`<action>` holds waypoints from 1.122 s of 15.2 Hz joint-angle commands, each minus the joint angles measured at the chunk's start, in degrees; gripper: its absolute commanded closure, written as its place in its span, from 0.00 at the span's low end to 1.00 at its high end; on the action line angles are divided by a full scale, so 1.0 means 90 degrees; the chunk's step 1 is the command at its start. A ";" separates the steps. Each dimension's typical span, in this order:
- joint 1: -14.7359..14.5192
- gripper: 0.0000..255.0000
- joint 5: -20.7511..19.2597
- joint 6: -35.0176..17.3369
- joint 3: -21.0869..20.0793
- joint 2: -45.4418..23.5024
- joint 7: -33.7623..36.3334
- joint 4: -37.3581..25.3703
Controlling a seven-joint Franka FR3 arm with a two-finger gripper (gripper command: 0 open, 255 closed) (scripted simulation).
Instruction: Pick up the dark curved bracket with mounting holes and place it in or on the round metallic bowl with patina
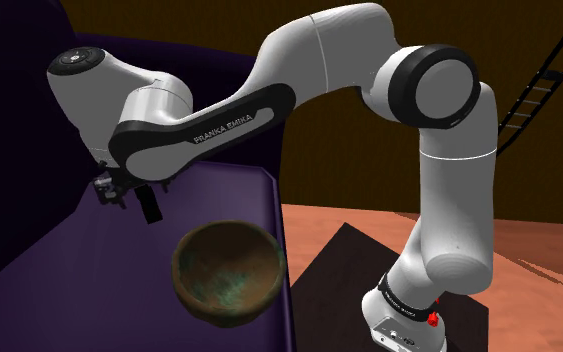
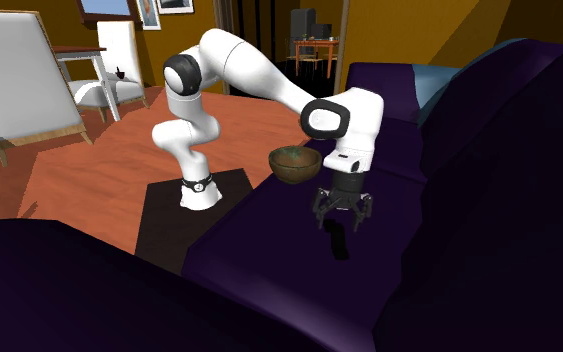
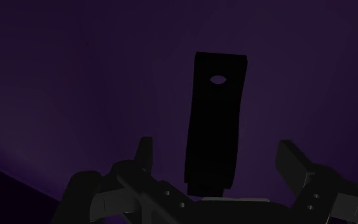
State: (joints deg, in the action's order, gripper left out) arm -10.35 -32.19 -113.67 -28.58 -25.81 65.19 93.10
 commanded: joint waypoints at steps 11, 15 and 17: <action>0.0000 1.00 -0.0001 -0.0001 0.0000 -0.0001 0.0000 0.0000; 0.0008 1.00 0.0101 0.0253 -0.0044 0.0113 -0.0126 -0.0176; 0.0008 1.00 0.0147 0.0384 -0.0063 0.0163 -0.0188 -0.0274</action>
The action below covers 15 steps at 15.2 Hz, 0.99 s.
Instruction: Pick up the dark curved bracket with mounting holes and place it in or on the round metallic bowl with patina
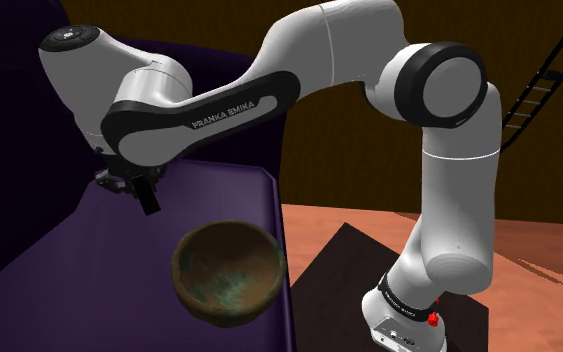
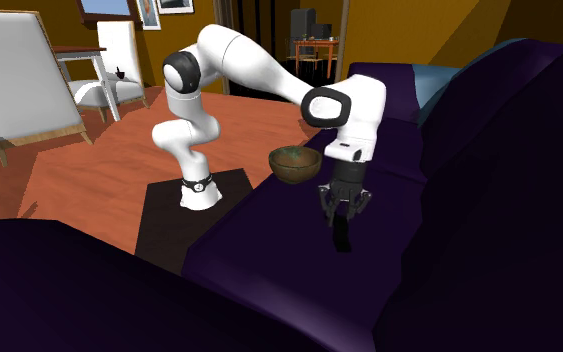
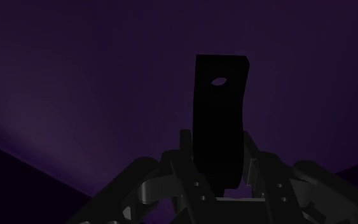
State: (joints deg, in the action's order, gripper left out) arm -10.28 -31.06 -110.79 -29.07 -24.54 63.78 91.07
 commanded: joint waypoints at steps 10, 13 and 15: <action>-0.0035 1.00 0.0201 0.0763 -0.0081 0.0194 -0.0324 -0.0651; -0.0059 1.00 0.0235 0.0988 -0.0096 0.0217 -0.0406 -0.0872; -0.0080 1.00 0.0253 0.1143 -0.0104 0.0224 -0.0460 -0.1031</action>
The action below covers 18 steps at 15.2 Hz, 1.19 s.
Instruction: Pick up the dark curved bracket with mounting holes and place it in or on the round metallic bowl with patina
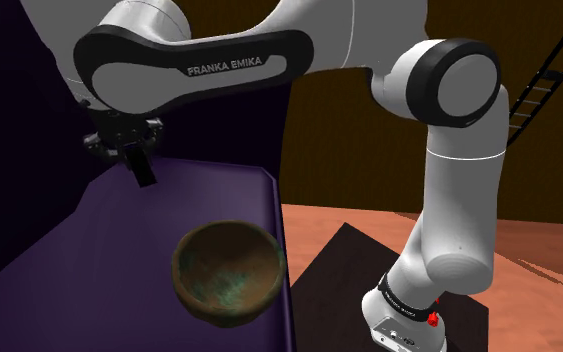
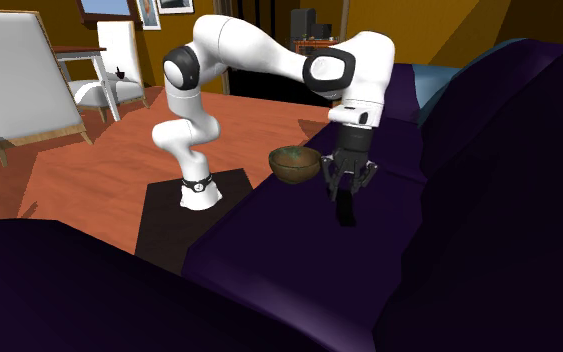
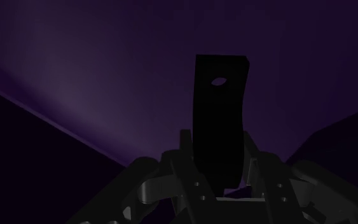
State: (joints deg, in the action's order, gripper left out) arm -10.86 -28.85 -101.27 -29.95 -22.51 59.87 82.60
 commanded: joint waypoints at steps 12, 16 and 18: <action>-0.0211 1.00 0.0013 0.1032 -0.0024 -0.0095 -0.0320 -0.1179; 0.0030 1.00 0.0466 0.0653 -0.0225 0.0953 -0.0052 0.0219; 0.0093 1.00 0.0703 0.0516 -0.0304 0.1438 0.0040 0.0796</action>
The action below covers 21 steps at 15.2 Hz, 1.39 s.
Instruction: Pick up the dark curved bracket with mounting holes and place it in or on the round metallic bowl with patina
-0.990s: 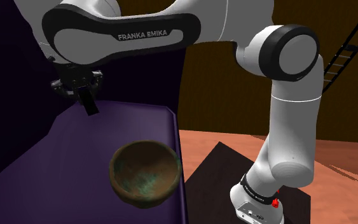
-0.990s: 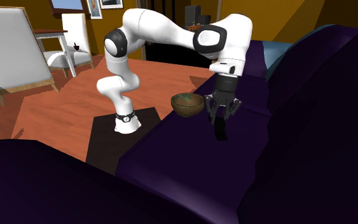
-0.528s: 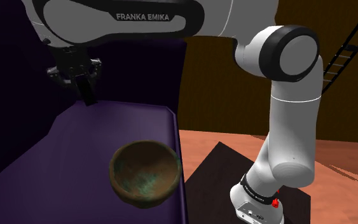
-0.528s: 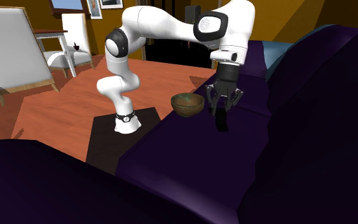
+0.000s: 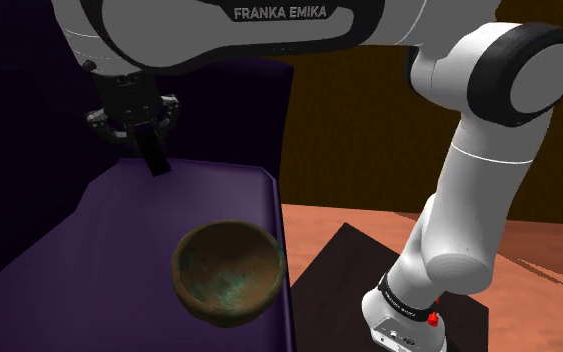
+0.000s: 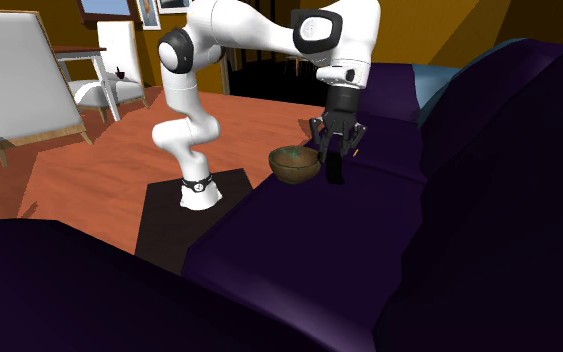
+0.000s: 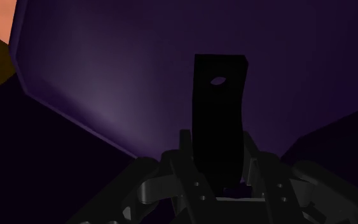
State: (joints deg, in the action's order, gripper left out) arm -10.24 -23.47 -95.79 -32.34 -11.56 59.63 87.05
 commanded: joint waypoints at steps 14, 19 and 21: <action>-0.0411 1.00 0.1783 -0.0233 -0.0331 0.3169 0.0488 0.3024; -0.0698 1.00 0.2163 -0.0234 -0.0416 0.3778 0.0683 0.3596; -0.0708 1.00 0.2168 -0.0398 -0.0435 0.3777 0.0720 0.3763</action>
State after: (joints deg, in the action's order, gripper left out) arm -16.50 -4.08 -98.86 -36.14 22.31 65.89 120.27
